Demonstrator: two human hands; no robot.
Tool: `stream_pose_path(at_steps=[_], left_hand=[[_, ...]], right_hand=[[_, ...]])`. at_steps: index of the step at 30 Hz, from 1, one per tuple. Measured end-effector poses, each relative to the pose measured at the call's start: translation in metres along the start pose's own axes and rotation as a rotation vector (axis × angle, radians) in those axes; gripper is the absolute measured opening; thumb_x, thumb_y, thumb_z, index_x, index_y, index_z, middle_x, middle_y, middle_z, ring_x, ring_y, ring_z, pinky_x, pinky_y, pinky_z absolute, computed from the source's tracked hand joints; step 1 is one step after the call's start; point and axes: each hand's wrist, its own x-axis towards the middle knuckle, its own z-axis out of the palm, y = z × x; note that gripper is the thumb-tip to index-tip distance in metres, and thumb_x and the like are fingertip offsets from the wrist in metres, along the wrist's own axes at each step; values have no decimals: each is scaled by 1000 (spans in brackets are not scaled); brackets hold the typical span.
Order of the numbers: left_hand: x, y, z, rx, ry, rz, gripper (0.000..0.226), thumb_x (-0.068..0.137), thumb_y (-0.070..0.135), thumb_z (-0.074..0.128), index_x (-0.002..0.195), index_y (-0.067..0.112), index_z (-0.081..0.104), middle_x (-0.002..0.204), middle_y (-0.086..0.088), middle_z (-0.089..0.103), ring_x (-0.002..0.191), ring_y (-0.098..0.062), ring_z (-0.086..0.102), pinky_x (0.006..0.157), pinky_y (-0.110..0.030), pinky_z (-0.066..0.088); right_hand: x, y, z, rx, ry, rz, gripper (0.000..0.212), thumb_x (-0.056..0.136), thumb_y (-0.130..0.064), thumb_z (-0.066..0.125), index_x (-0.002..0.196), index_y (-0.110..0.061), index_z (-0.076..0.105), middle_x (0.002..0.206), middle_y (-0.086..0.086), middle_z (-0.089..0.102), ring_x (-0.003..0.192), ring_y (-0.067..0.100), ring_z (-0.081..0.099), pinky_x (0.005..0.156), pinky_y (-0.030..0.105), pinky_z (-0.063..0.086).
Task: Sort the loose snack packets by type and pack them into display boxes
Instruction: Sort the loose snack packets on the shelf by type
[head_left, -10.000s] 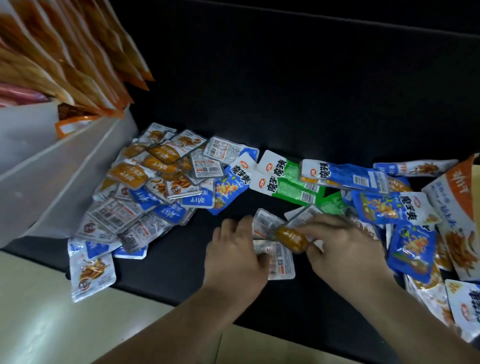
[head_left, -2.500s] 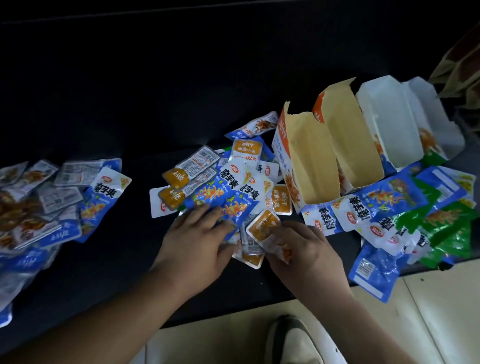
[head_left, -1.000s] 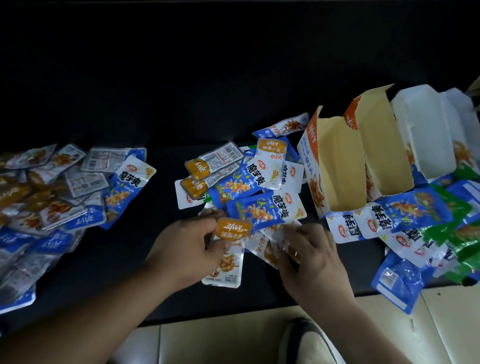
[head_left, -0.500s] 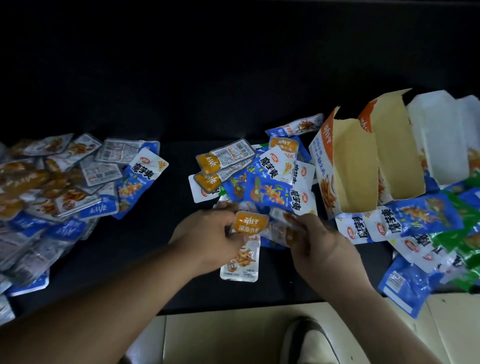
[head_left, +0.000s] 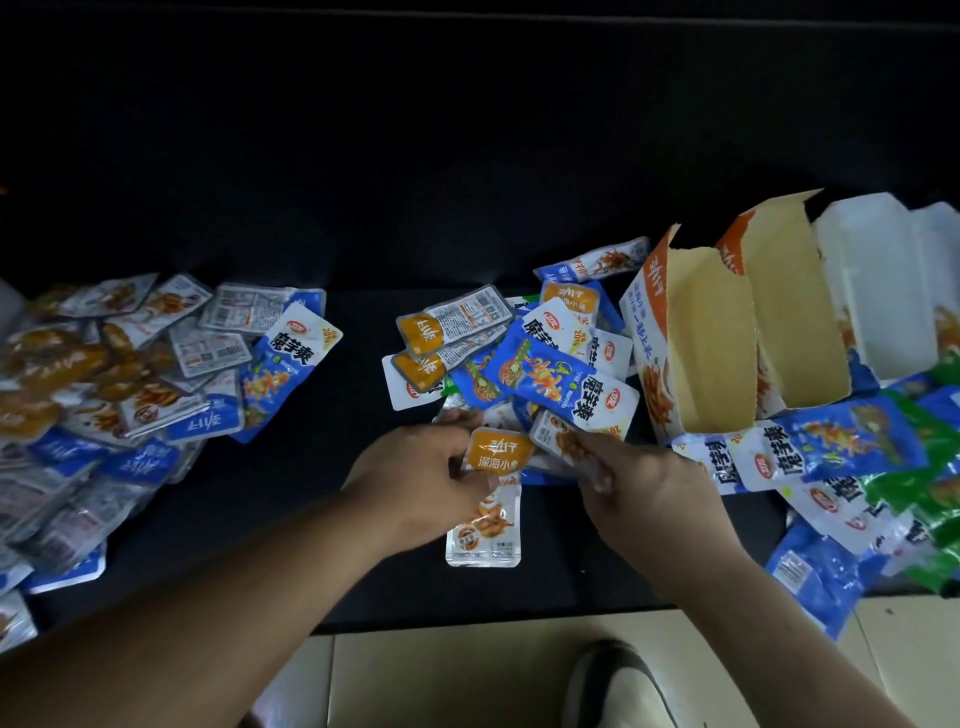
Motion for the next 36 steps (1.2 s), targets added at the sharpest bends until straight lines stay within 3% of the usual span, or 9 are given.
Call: stream_pose_path(at_steps=[9, 11, 12, 14, 18, 21, 26, 29, 36], left_hand=[[-2, 2, -1, -74, -47, -2, 26, 95, 52, 66, 120, 45, 67, 116, 25, 70, 101, 3, 68, 84, -27, 60], [-2, 4, -1, -174, -91, -21, 27, 98, 48, 63, 125, 44, 66, 117, 21, 71, 105, 1, 69, 91, -33, 60], [-3, 6, -1, -230, -91, -32, 26, 100, 46, 62, 126, 42, 66, 118, 19, 72, 107, 0, 69, 94, -34, 59], [-5, 14, -1, -337, 23, -20, 21, 102, 41, 60, 120, 35, 70, 113, 17, 73, 105, 0, 70, 91, -30, 59], [-10, 43, -3, -449, 326, 23, 14, 101, 35, 62, 106, 27, 73, 100, 14, 76, 93, 1, 72, 74, -20, 57], [-14, 66, -5, -729, 153, -51, 15, 103, 35, 60, 107, 32, 74, 98, 21, 77, 89, 6, 72, 72, -15, 52], [-20, 68, -8, -696, -6, -47, 21, 101, 43, 58, 108, 31, 74, 103, 21, 77, 100, 3, 71, 95, -30, 54], [-23, 74, -1, -768, -32, -89, 23, 100, 39, 61, 102, 21, 75, 101, 11, 80, 98, -4, 75, 97, -38, 57], [-17, 75, 2, -959, 1, -265, 19, 93, 31, 72, 102, 14, 74, 96, -6, 81, 89, -24, 79, 85, -49, 62]], right_hand=[[-13, -1, -16, 105, 10, 214, 29, 83, -13, 74, 110, -18, 65, 61, 5, 61, 57, 36, 63, 50, 29, 34], [-16, -7, -24, 289, 19, 320, 22, 89, -17, 71, 107, -24, 59, 66, -6, 60, 65, 8, 64, 54, 26, 41], [-17, -9, -29, 376, 42, 361, 22, 90, -17, 70, 104, -27, 57, 68, -12, 59, 67, -4, 60, 54, 12, 39], [-19, -14, -40, 475, 89, 429, 21, 91, -18, 70, 99, -32, 56, 73, -18, 60, 72, -14, 57, 57, 5, 39], [-20, -25, -58, 668, 184, 474, 6, 97, -22, 63, 95, -27, 65, 85, -21, 69, 81, -4, 65, 58, 7, 44], [-15, -35, -56, 804, 169, 496, 12, 103, -20, 54, 101, -25, 65, 86, -22, 68, 79, -8, 64, 60, 6, 45], [-13, -34, -47, 818, 185, 503, 14, 104, -18, 54, 104, -25, 67, 82, -12, 72, 77, 2, 67, 58, 10, 47], [-18, -40, -50, 996, 211, 492, 24, 102, -16, 60, 119, -32, 67, 101, -15, 76, 90, 3, 73, 73, 23, 58], [-20, -40, -52, 1347, -161, 540, 33, 108, -14, 47, 116, -31, 74, 107, -1, 78, 100, 17, 74, 84, 39, 60]])
